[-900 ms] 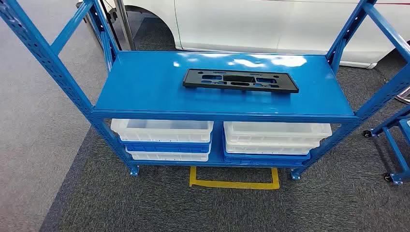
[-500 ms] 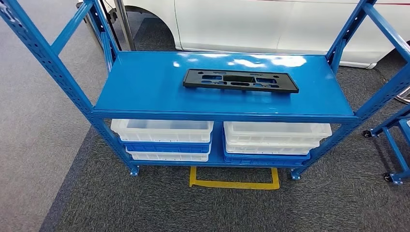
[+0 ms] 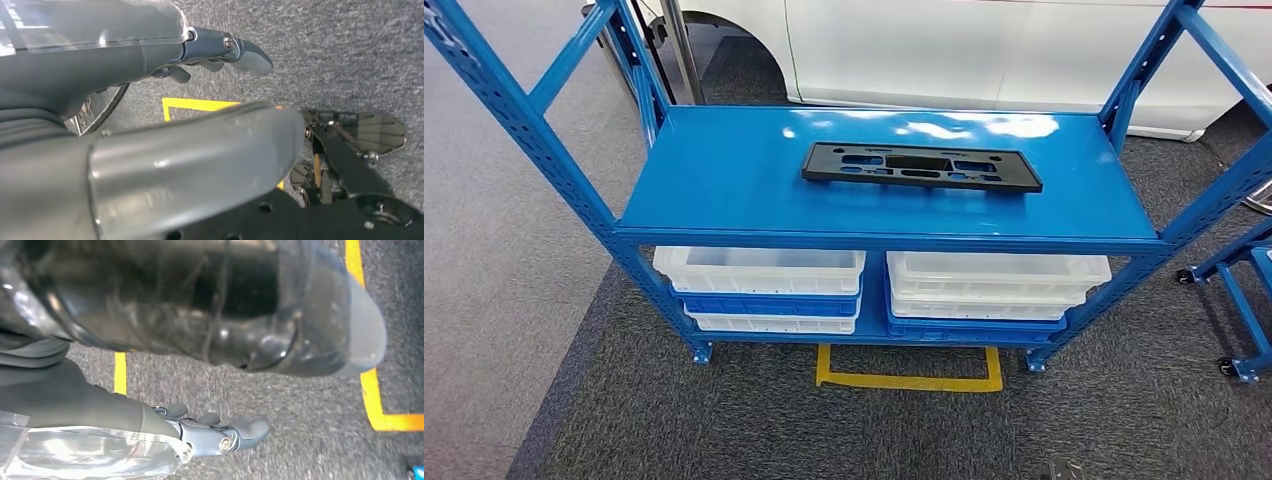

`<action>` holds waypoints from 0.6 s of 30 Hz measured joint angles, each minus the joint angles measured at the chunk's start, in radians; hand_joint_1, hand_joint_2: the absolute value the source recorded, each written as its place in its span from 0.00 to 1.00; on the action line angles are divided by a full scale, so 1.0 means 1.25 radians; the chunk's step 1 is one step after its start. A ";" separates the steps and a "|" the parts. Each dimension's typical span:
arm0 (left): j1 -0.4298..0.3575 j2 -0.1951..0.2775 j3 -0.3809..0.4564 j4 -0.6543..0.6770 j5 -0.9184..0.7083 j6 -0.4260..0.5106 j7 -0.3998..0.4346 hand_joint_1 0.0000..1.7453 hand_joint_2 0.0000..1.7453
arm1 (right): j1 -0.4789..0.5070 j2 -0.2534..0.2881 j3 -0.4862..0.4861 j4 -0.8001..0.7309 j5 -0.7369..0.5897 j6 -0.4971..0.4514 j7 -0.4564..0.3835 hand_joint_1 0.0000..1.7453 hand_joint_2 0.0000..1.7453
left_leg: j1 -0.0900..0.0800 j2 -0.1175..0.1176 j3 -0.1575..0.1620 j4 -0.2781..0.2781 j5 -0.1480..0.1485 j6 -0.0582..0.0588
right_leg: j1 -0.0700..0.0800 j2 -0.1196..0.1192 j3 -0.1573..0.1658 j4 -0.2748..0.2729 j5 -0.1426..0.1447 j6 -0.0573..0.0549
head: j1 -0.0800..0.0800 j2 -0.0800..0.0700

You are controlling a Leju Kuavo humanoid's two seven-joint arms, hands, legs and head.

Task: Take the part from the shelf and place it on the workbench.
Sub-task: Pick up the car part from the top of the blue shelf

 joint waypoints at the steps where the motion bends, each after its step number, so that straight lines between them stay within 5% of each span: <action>1: 0.000 -0.001 0.001 0.000 -0.001 0.001 0.000 0.00 0.00 | -0.002 -0.001 -0.001 0.000 0.003 -0.001 -0.022 0.00 0.00 | 0.000 0.000 0.000 0.000 0.000 0.000 | 0.000 0.000 0.000 0.000 0.000 0.000 | 0.000 0.000; 4: -0.001 -0.001 0.004 0.002 -0.005 0.006 0.000 0.00 0.00 | -0.012 -0.004 -0.002 -0.033 0.031 0.007 -0.116 0.00 0.00 | 0.000 0.000 -0.002 0.000 0.000 0.000 | 0.001 0.000 0.000 0.001 0.000 0.000 | 0.000 0.000; 9: -0.004 -0.002 0.013 0.005 -0.017 0.008 -0.003 0.00 0.00 | -0.036 -0.023 0.016 -0.297 0.080 0.045 -0.033 0.00 0.00 | 0.000 0.000 0.000 0.000 0.001 0.001 | -0.001 0.000 0.000 0.002 0.000 0.000 | 0.000 0.000; 18: -0.004 -0.003 0.023 0.006 -0.046 0.001 0.007 0.00 0.00 | -0.030 -0.096 0.103 -0.707 0.134 0.066 -0.035 0.00 0.00 | -0.001 -0.003 -0.001 0.001 0.001 0.002 | -0.001 -0.003 -0.001 0.002 0.000 0.001 | 0.000 0.000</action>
